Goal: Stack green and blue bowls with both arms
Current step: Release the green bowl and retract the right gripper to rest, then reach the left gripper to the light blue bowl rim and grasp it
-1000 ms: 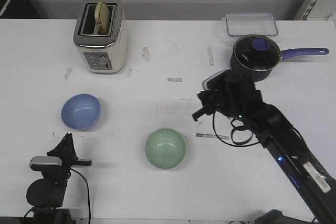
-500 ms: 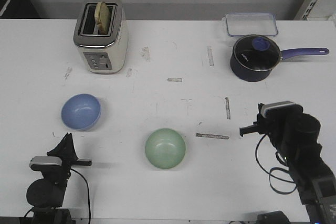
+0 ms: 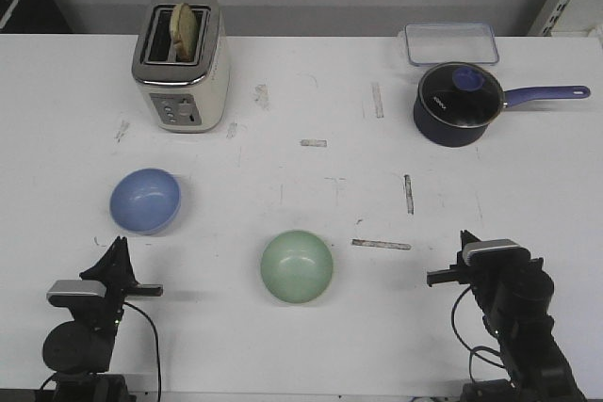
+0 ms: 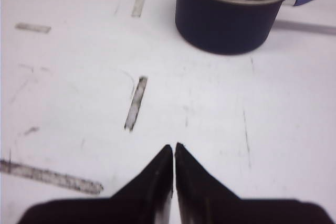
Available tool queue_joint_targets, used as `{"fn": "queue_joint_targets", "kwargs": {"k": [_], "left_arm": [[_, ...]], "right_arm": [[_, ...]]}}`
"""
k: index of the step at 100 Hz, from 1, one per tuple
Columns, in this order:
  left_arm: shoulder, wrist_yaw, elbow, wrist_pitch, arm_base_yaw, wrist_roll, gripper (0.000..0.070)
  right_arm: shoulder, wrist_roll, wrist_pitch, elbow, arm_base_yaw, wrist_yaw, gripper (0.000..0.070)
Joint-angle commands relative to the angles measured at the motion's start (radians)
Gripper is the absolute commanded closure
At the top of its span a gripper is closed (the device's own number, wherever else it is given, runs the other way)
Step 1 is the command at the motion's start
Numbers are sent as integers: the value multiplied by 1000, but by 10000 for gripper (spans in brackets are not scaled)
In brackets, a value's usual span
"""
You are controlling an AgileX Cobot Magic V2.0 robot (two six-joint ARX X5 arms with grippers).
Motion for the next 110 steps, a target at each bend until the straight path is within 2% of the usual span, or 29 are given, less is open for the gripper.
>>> {"fn": "queue_joint_targets", "kwargs": {"k": [1,29,57,65,83,100,110], "left_arm": [[16,-5,92,13,0,-31,699],[391,-4,556,-205,0,2,679],[818,-5,1054,-571,11,-15,239],[919,-5,1143,-660,34,-53,162],[1093,2,1178,-742,123,-117,158],[1270,106,1178,-829,204,-127,165],[1370,111,1178,-848,231,-127,169]], "right_arm": [[1,13,23,11,1,3,700],[2,10,92,11,1,3,700],[3,10,95,11,1,3,700],[3,10,95,11,1,3,700],[3,10,95,11,1,3,700],[3,10,95,11,1,2,700],[3,10,94,11,1,2,700]]}}
